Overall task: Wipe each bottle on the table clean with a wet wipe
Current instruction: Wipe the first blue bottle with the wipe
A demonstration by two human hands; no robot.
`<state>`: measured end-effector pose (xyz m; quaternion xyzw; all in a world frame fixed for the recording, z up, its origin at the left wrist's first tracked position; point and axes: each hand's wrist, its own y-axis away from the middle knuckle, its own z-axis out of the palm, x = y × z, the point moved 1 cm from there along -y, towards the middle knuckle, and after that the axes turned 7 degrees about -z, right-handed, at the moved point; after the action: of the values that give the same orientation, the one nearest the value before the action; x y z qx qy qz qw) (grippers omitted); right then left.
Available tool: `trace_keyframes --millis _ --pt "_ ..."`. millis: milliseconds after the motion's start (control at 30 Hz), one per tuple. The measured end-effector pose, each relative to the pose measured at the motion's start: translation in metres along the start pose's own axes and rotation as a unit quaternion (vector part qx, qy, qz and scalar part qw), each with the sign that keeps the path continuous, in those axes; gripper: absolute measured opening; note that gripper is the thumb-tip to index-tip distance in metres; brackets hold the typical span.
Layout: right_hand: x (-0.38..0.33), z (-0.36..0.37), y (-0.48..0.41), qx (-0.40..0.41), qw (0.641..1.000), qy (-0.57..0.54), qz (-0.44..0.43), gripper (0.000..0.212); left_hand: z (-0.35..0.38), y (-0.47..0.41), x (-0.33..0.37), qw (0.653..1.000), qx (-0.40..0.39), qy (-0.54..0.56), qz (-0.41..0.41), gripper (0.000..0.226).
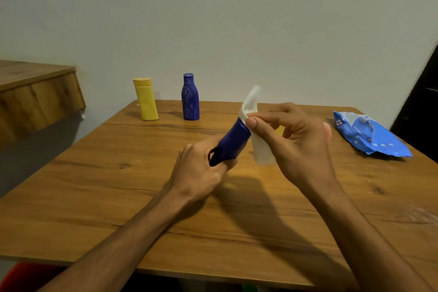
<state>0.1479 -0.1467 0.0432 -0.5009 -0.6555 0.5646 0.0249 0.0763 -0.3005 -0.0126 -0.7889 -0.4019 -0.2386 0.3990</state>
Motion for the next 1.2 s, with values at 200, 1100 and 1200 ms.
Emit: trace_keyframes --millis 200,1100,1200 --pt "-0.001 -0.001 0.001 0.011 1.000 -0.021 0.000 0.014 0.003 0.002 0.003 0.998 -0.033 0.044 -0.004 0.037" --pt "0.038 0.021 0.017 -0.224 0.958 0.137 0.117 0.011 0.004 -0.041 -0.019 0.967 -0.149 0.170 -0.121 0.034" --pt "0.046 0.022 0.017 -0.212 0.956 0.163 0.117 0.012 0.011 -0.060 -0.022 0.963 -0.177 0.157 -0.130 0.044"
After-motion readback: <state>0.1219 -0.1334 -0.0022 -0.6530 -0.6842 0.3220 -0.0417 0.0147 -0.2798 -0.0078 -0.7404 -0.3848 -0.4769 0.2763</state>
